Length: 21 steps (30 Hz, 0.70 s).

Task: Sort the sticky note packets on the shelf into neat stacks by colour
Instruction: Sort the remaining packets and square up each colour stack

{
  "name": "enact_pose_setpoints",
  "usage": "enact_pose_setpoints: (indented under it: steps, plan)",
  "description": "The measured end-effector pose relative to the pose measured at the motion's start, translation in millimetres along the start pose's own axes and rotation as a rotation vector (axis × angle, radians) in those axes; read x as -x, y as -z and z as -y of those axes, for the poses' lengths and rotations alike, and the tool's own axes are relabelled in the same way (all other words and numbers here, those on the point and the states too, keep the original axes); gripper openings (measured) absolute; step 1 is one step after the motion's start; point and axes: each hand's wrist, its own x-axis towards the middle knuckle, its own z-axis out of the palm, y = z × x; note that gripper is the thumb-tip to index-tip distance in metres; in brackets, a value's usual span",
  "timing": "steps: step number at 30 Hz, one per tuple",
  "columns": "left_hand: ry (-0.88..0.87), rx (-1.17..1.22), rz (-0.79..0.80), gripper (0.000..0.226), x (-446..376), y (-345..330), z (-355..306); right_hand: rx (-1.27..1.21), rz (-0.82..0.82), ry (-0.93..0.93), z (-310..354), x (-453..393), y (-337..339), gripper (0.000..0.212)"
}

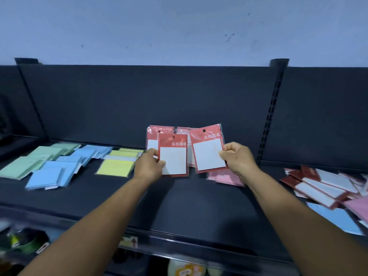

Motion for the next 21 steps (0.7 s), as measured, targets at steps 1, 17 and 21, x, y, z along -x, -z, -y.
enact_pose_setpoints:
  steps: [1,17,21]
  plan:
    - [0.006,-0.012,-0.004,0.02,-6,6,9,-0.002,0.019,-0.008,2,2,-13,0.011]
    - [-0.098,-0.207,0.035,0.018,-91,32,57,0.392,-0.003,0.002,19,-6,-151,0.025]
    - [-0.178,-0.247,0.015,0.023,-101,33,56,0.419,-0.005,0.031,24,-14,-168,0.019]
